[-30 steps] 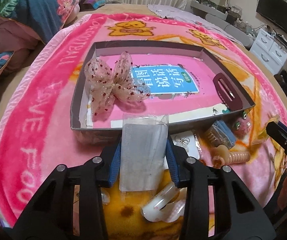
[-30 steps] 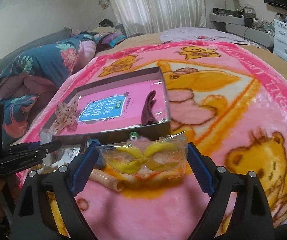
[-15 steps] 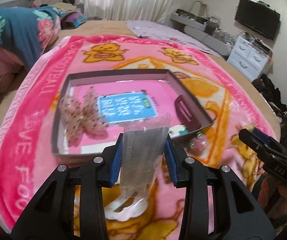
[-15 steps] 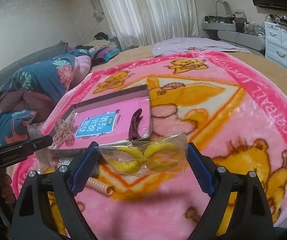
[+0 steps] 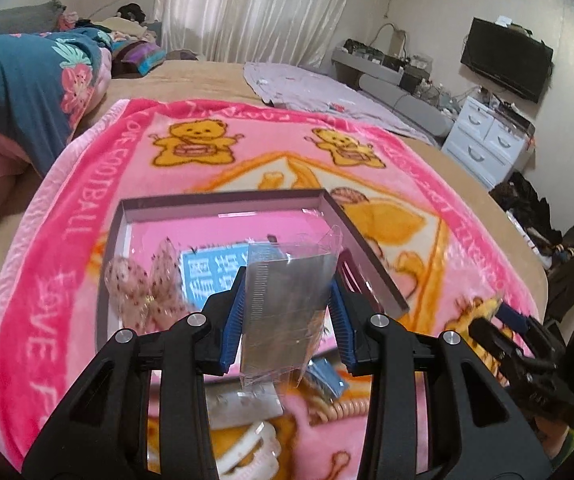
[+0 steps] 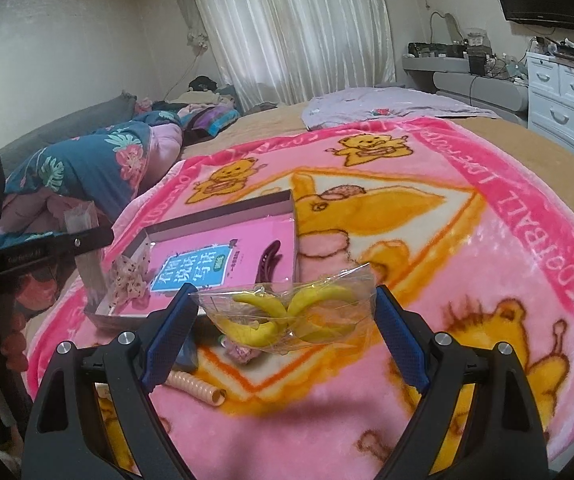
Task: Organize jewelry
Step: 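Carry the clear packet with the left tool into the box while the right tool carries the yellow bag there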
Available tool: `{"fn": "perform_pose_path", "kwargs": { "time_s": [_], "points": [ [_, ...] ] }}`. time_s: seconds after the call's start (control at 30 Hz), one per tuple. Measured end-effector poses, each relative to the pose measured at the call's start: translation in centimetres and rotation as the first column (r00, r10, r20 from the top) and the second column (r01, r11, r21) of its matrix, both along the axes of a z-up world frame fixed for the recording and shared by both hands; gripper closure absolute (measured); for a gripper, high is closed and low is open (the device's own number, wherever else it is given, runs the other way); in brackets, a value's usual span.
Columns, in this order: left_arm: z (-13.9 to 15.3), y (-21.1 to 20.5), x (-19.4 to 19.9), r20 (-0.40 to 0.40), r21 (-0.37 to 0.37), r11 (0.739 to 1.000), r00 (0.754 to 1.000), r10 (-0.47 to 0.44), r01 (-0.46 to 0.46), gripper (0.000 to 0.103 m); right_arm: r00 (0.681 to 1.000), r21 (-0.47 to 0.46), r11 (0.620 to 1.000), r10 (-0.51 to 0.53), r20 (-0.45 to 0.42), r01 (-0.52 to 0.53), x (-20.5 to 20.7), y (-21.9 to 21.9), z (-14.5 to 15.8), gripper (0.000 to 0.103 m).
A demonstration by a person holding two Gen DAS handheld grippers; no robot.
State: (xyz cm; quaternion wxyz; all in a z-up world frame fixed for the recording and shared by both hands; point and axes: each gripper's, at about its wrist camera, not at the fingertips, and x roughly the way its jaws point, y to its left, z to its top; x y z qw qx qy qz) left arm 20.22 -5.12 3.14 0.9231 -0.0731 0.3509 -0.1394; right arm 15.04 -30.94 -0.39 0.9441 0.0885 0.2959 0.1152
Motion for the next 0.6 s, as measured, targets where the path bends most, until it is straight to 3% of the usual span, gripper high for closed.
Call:
{"fn": "perform_pose_path", "kwargs": {
  "time_s": [0.27, 0.6],
  "points": [
    [0.6, 2.2, 1.7, 0.010, -0.035, 0.998, 0.999, 0.043, -0.043, 0.073, 0.998, -0.017, 0.999, 0.047, 0.030, -0.046, 1.6, 1.6, 1.2, 0.016],
    [-1.1, 5.1, 3.3, -0.039, -0.064, 0.993, 0.995, 0.096, -0.098, 0.073, 0.992, -0.091, 0.989, 0.116, 0.040, -0.112, 5.4, 4.6, 1.8, 0.016]
  ]
}}
